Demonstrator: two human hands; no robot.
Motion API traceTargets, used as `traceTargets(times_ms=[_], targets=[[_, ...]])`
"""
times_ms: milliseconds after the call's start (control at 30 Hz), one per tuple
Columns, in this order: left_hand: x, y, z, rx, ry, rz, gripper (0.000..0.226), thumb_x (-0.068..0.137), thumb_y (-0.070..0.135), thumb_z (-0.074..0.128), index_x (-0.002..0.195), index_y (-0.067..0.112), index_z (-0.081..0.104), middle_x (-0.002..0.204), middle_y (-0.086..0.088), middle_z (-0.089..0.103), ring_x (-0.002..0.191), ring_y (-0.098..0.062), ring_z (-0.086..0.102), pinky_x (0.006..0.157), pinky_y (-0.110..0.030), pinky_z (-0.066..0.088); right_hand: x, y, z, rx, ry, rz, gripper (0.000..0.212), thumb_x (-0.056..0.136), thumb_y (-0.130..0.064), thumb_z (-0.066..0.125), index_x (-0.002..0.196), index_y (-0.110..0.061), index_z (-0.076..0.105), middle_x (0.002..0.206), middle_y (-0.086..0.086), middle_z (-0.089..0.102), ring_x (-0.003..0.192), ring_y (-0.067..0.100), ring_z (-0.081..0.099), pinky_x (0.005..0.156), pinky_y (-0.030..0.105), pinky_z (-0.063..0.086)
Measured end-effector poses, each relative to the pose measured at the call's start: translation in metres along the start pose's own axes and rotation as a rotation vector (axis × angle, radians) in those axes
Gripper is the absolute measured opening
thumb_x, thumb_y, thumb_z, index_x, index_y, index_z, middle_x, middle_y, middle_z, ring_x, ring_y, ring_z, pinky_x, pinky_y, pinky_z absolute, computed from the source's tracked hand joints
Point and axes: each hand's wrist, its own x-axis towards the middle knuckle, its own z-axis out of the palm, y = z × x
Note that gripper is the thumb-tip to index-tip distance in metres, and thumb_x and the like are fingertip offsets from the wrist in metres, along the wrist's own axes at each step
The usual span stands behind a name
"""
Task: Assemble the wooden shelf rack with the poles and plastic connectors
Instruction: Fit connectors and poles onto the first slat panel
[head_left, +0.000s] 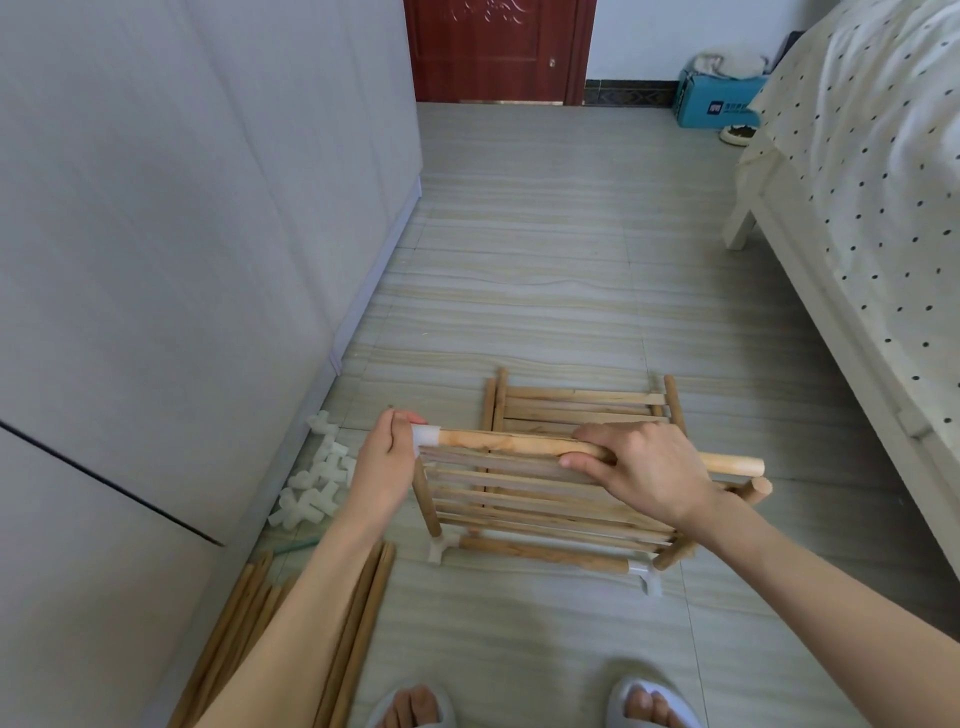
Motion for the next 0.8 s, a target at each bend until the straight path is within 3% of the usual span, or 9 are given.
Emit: traceTargets(times_ms=[100,233,367,500,600,667,800], targets=[[0.001,-0.003,-0.001,0.046,0.012,0.001,0.026,0.102,0.019,0.026,0.099,0.017,0.052,0.086,0.006,0.051,0.079,-0.002,0.046,0.066,-0.019,0.035,0.007,-0.001,0.001,0.053,-0.04,0.018,0.072,0.073,-0.075,0.015,0.104,-0.035,0.065,0.075,-0.004,0.069,0.077,0.021,0.065,0.069,0.034,0.05],[0.006,-0.003,-0.002,0.076,0.015,-0.005,0.026,0.102,0.021,0.026,0.096,0.019,0.051,0.082,0.005,0.051,0.074,-0.003,0.046,0.062,-0.018,0.034,0.018,0.001,-0.002,0.085,-0.147,0.065,0.052,0.08,-0.071,0.035,0.098,-0.034,0.066,0.071,-0.004,0.067,0.077,0.019,0.062,0.071,0.033,0.048],[0.006,-0.005,-0.002,0.1,-0.008,0.004,0.027,0.102,0.023,0.025,0.091,0.025,0.049,0.08,0.005,0.051,0.071,-0.003,0.046,0.059,-0.019,0.033,0.024,0.006,-0.005,0.241,-0.239,0.083,0.044,0.077,-0.071,0.042,0.087,-0.035,0.066,0.06,-0.007,0.057,0.062,0.006,0.053,0.058,0.026,0.037],[0.006,-0.002,-0.002,0.092,-0.019,0.006,0.029,0.102,0.024,0.025,0.085,0.03,0.048,0.079,0.004,0.05,0.069,-0.005,0.045,0.059,-0.019,0.034,0.03,0.006,-0.01,0.314,-0.307,0.106,0.04,0.08,-0.066,0.048,0.086,-0.032,0.068,0.057,-0.008,0.053,0.053,0.005,0.046,0.051,0.022,0.031],[0.005,0.001,0.0,0.101,-0.012,0.004,0.026,0.102,0.022,0.025,0.092,0.024,0.049,0.081,0.005,0.05,0.071,-0.002,0.045,0.059,-0.017,0.032,0.022,0.0,-0.009,0.027,-0.186,0.007,0.047,0.087,-0.064,0.032,0.089,-0.027,0.061,0.061,-0.008,0.056,0.061,0.012,0.058,0.054,0.026,0.035],[0.003,0.001,0.001,0.107,0.003,0.003,0.026,0.102,0.022,0.025,0.096,0.02,0.05,0.081,0.005,0.049,0.072,-0.002,0.045,0.058,-0.015,0.032,0.014,-0.009,-0.002,-0.202,-0.022,-0.088,0.052,0.093,-0.057,0.024,0.087,-0.019,0.059,0.064,-0.005,0.059,0.056,0.019,0.06,0.045,0.024,0.035],[0.0,-0.001,0.0,0.115,0.022,0.036,0.026,0.102,0.02,0.026,0.095,0.016,0.051,0.079,0.004,0.05,0.071,-0.002,0.045,0.054,-0.008,0.033,0.007,-0.023,0.009,-0.295,0.205,-0.146,0.049,0.09,-0.047,0.036,0.067,-0.013,0.062,0.054,-0.001,0.056,0.039,0.017,0.05,0.032,0.022,0.032]])
